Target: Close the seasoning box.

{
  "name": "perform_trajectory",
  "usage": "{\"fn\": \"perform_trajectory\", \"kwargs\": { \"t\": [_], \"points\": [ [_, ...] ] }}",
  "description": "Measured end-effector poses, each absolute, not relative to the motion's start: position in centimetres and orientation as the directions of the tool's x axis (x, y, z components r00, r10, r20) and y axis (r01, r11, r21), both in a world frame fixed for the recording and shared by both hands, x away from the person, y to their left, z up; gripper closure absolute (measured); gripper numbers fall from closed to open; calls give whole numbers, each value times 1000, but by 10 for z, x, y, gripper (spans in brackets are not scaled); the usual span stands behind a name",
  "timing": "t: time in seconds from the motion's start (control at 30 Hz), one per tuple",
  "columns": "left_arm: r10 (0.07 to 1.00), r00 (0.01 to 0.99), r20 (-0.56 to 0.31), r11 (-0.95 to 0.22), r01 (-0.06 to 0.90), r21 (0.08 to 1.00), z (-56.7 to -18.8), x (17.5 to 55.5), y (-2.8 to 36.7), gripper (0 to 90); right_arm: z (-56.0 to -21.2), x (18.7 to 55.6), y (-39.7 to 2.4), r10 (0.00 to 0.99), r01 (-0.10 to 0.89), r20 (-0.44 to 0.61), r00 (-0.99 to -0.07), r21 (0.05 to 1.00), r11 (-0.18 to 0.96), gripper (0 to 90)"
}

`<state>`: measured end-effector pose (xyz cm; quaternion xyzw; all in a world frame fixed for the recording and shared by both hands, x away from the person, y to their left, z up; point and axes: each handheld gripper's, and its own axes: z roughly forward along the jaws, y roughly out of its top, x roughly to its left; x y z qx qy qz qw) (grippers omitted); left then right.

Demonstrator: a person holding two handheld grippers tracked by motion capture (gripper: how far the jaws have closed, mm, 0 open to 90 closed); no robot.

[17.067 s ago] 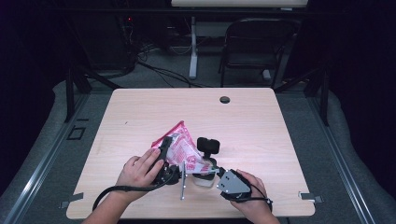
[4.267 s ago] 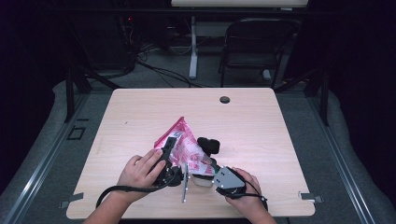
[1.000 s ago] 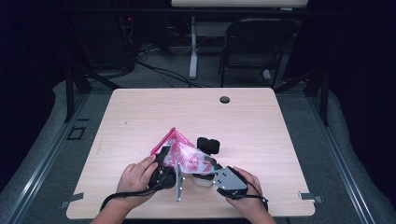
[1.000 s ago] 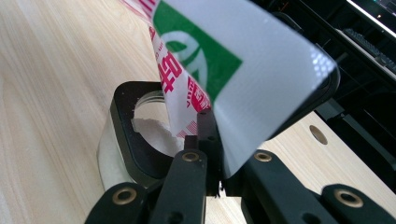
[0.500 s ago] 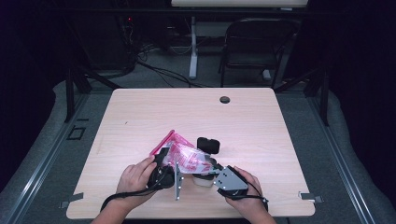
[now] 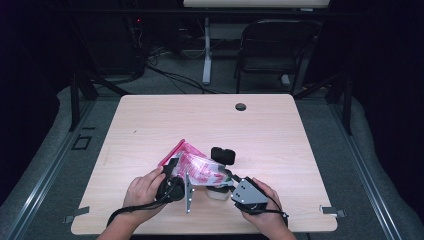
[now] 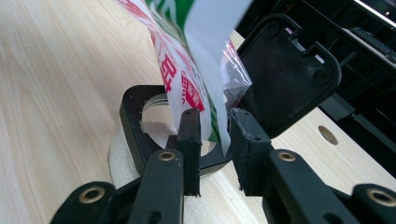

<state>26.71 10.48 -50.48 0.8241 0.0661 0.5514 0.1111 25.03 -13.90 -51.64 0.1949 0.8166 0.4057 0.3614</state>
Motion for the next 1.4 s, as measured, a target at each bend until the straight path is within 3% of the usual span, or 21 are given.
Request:
{"fn": "perform_trajectory", "kwargs": {
  "t": [0.5,1.4],
  "points": [
    [331,448,831,-933,24,359,-505,269,115,751,-517,251,-145,627,34,-414,-660,818,575,694],
    [488,540,686,-842,85,532,-518,276,126,752,-517,251,-143,628,33,-402,-666,825,564,696]
  ]
}}
